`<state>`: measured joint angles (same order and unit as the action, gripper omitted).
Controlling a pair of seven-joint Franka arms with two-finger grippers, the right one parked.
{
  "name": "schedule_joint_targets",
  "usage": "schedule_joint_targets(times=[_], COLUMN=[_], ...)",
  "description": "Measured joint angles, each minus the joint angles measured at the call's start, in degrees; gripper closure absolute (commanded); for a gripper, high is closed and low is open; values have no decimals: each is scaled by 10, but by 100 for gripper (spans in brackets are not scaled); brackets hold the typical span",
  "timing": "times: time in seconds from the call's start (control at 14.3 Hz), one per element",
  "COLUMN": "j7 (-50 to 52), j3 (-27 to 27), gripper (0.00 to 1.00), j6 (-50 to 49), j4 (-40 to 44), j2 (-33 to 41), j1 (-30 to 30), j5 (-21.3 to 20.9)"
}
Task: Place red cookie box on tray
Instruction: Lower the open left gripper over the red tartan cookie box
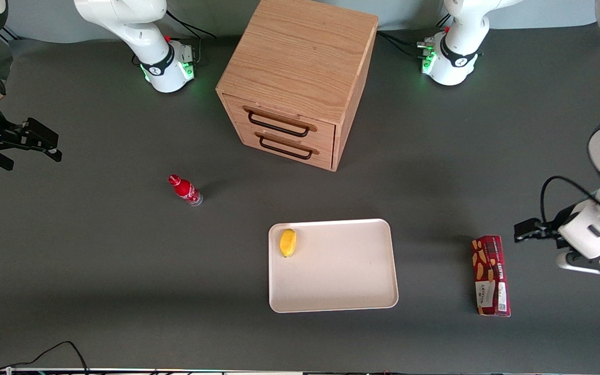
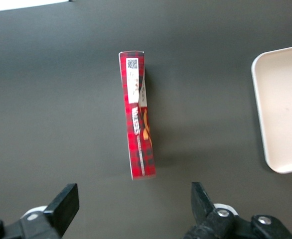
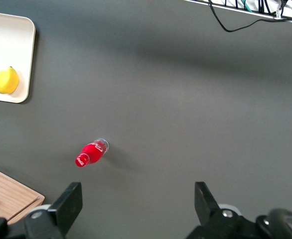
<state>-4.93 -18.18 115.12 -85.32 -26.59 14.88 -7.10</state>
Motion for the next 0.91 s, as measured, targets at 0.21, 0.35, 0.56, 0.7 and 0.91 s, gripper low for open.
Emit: schedule_joint_targets(times=[0.21, 0.35, 0.56, 0.7, 0.91], j7=[20, 45, 76, 79, 79], j3=[0, 0, 0, 1, 2], gripper=[0, 0, 0, 22, 100], j6=[64, 110, 168, 190, 196], j4=[2, 3, 4, 4, 5], j2=[-62, -103, -151, -169, -177], j1=[-6, -12, -20, -20, -20], j5=[-45, -77, -115, -123, -126])
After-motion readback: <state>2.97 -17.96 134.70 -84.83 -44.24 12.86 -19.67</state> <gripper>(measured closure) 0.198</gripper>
